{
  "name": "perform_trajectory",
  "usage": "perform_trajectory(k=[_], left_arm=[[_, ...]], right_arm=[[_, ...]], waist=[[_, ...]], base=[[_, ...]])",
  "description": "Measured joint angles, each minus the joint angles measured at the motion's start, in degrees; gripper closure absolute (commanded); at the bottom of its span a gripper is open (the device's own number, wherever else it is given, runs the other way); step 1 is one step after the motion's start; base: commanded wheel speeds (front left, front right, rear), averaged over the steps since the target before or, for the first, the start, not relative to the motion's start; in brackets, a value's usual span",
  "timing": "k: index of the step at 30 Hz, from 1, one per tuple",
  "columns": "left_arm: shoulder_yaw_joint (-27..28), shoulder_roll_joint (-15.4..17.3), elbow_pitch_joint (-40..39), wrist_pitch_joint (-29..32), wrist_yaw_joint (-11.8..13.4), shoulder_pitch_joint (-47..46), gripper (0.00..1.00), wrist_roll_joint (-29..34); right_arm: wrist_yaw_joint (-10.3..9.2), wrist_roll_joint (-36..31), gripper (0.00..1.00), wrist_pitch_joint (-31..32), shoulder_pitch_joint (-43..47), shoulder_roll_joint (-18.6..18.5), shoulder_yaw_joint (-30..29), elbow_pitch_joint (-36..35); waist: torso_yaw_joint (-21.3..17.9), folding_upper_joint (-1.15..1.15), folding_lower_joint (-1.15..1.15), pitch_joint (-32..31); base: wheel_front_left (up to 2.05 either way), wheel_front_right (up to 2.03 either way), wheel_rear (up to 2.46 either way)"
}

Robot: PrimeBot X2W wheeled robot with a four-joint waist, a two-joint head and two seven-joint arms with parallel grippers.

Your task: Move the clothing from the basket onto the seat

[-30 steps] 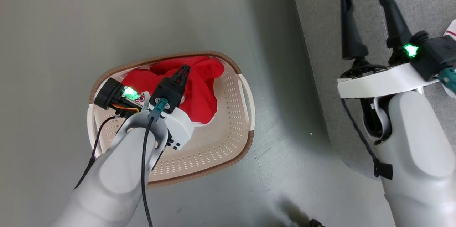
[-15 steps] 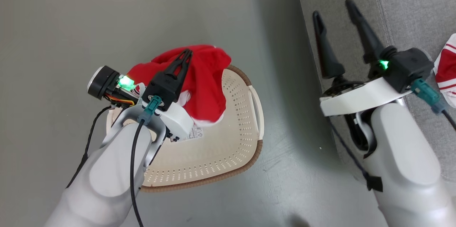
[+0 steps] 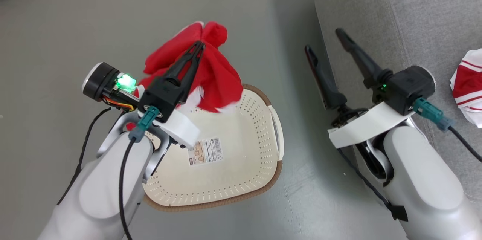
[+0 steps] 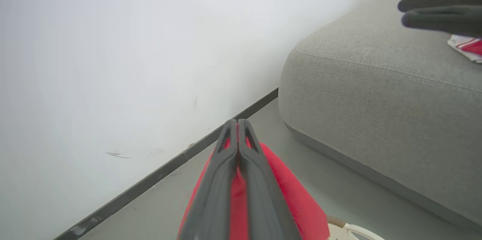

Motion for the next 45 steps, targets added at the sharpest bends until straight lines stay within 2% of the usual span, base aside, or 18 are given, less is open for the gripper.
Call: perform_trajectory(k=[7,12,25,35,45], left_arm=[[1.83,1.07,-5.38,-0.01,-1.52,1.81,1.00,-2.97],[3.44,3.81,-7.43,-0.01,-1.57,3.17,1.00,-3.55],[5.38,9.35,-13.19,1.44,-4.20,5.92,1.00,-5.66],[4.49,11.29,-19.41,4.92,-6.46,6.44,1.00,-6.68],[3.46,12.17,-24.86,8.38,-7.59,6.42,1.00,-8.65]], right_arm=[[0.00,2.65,0.00,1.83,0.89,-3.19,6.36,-3.12],[0.00,4.80,0.00,2.89,1.98,-5.30,10.29,-5.82],[0.00,10.20,0.00,5.93,4.46,-10.57,13.25,-9.78],[0.00,13.77,0.00,8.54,6.75,-13.12,18.38,-11.58],[0.00,16.51,0.00,10.07,8.06,-15.15,22.91,-13.41]], waist=[[0.50,0.00,0.00,-2.96],[0.84,0.00,0.00,-5.28],[1.92,0.00,0.00,-11.92],[3.30,0.00,0.00,-16.87],[4.83,0.00,0.00,-21.35]], base=[[0.00,0.00,0.00],[0.00,0.00,0.00],[0.00,0.00,0.00],[0.00,0.00,0.00],[0.00,0.00,0.00]])
